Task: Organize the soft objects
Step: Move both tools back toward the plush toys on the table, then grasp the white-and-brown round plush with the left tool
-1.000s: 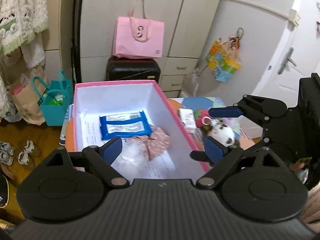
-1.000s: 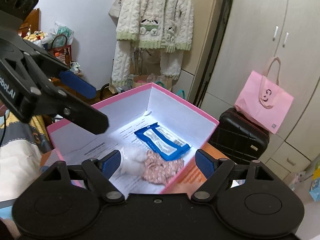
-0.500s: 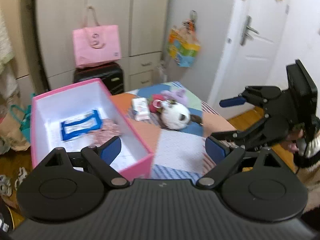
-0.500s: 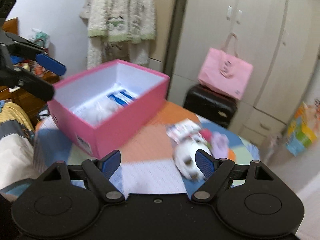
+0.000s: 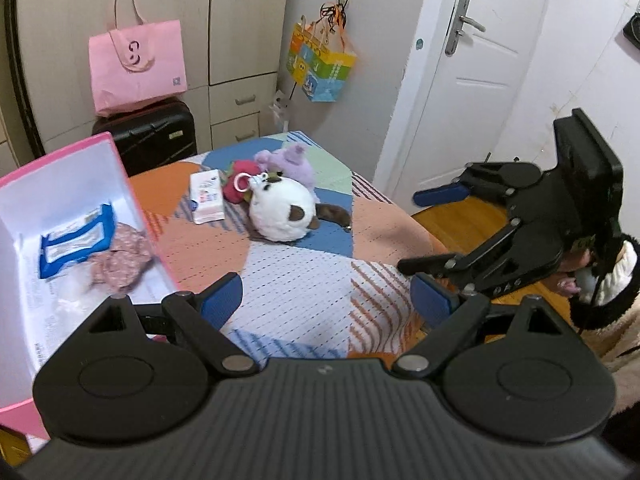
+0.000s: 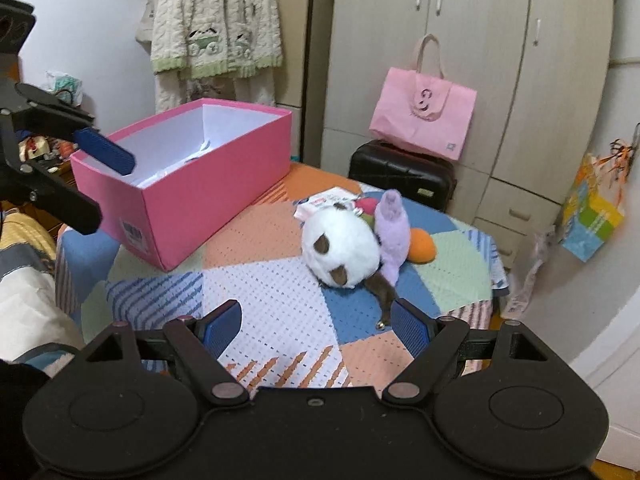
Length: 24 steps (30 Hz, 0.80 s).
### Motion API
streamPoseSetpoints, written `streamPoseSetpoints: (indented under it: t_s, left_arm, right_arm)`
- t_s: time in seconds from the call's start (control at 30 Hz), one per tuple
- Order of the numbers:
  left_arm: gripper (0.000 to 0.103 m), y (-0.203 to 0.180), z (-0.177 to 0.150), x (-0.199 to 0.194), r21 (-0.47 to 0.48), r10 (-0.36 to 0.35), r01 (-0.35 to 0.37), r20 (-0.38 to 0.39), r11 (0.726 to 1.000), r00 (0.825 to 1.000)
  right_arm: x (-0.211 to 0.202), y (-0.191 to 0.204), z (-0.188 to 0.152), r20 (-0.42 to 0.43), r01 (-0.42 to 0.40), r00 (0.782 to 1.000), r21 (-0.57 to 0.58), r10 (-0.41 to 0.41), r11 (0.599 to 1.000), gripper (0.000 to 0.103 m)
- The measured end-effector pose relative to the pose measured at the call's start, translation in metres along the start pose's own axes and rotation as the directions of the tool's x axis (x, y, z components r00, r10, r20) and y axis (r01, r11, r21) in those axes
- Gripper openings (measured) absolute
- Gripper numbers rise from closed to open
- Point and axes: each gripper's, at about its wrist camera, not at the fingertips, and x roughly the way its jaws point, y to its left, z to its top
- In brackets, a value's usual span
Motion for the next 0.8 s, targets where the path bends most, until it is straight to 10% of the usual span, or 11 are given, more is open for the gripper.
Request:
streamPoseSetpoints:
  t_s: [0.8]
  left_arm:
    - [0.091,0.019,0.009,0.126,-0.188,0.085,-0.054,0.162,0.981,0.983]
  right_arm:
    - [0.108,-0.016,-0.019,0.141,0.031,0.990,-0.056,-0.023,0.998,0.087]
